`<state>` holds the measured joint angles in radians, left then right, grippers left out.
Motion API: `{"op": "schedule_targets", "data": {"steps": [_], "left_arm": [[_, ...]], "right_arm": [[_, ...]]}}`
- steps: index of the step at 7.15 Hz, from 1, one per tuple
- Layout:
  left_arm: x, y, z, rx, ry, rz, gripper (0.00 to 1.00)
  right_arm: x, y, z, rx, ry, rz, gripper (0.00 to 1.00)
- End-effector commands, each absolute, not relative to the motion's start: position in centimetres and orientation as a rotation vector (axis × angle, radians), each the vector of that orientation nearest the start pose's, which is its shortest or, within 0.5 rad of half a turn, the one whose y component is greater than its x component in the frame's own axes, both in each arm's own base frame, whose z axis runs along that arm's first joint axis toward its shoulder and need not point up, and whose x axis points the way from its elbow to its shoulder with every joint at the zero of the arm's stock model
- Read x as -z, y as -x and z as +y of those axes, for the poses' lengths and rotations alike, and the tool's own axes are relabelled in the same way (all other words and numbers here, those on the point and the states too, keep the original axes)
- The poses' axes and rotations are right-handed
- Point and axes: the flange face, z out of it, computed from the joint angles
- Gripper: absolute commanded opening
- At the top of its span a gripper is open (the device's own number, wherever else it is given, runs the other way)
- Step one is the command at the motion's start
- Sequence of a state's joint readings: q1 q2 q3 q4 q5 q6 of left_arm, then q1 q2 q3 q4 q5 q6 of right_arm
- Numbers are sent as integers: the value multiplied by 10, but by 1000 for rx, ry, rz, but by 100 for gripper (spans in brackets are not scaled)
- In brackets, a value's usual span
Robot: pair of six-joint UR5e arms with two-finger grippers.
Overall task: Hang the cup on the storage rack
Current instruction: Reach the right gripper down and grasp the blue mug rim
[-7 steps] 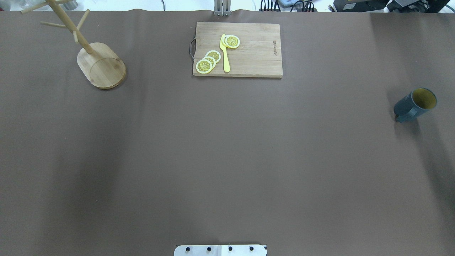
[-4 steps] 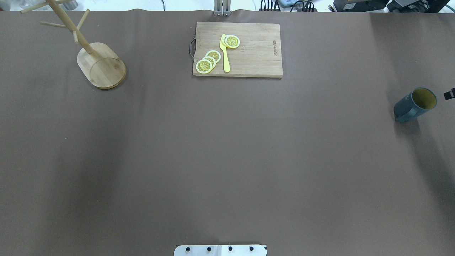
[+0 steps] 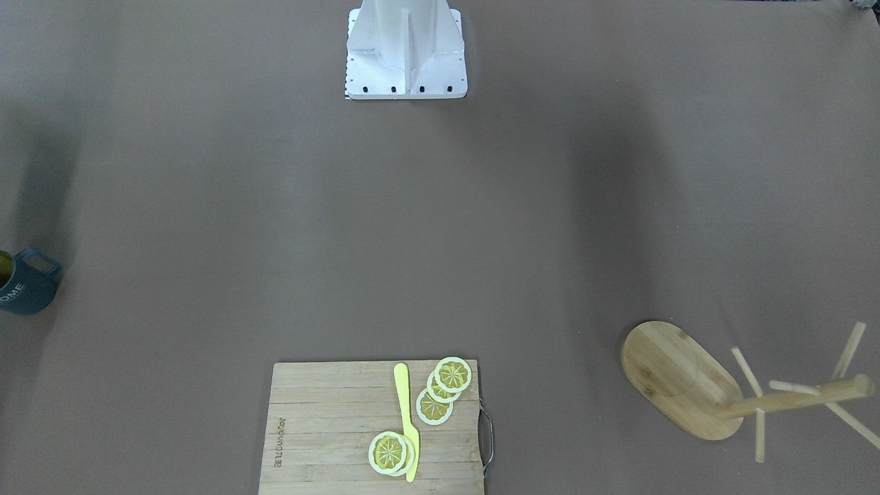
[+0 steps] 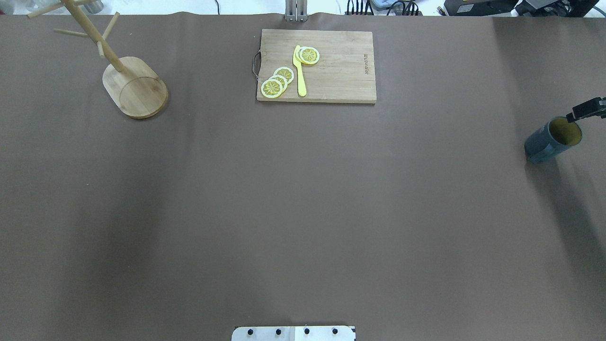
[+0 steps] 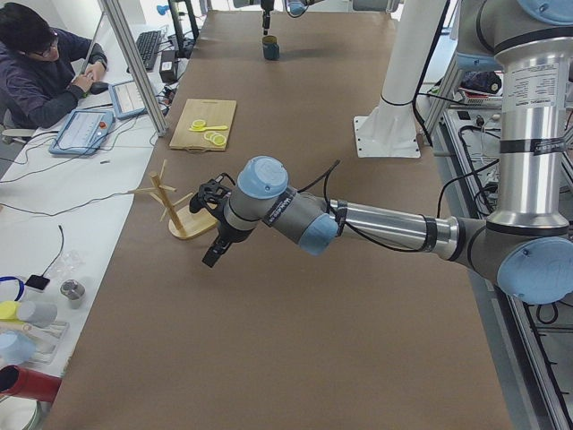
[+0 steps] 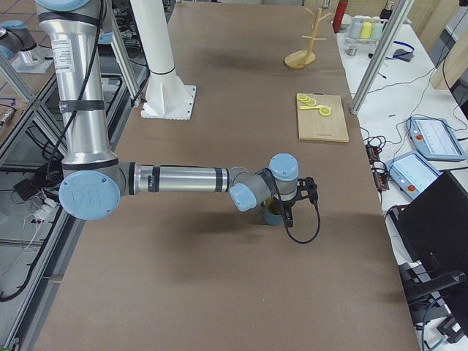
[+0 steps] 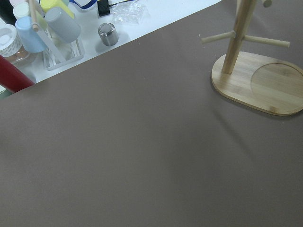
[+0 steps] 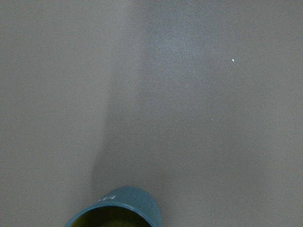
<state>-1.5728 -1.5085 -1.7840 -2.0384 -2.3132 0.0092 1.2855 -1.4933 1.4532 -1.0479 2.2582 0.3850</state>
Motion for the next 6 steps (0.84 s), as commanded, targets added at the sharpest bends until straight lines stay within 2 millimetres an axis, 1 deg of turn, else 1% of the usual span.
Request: {"op": "schedule_targets", "data": {"steps": [1, 2, 3, 4, 6], "left_arm": [[-529, 67, -485, -236, -594, 715, 99], [-529, 67, -485, -236, -594, 715, 99], [-530, 67, -485, -235, -593, 716, 99], [-530, 67, -485, -235, -593, 716, 99], [-530, 66, -485, -236, -592, 716, 99]], "right_arm": [[-630, 101, -542, 90, -206, -770, 66], [-630, 103, -540, 105, -229, -779, 29], [-626, 103, -540, 110, -240, -784, 0], [-625, 104, -540, 113, -242, -785, 0], [-613, 105, -545, 119, -259, -796, 0]]}}
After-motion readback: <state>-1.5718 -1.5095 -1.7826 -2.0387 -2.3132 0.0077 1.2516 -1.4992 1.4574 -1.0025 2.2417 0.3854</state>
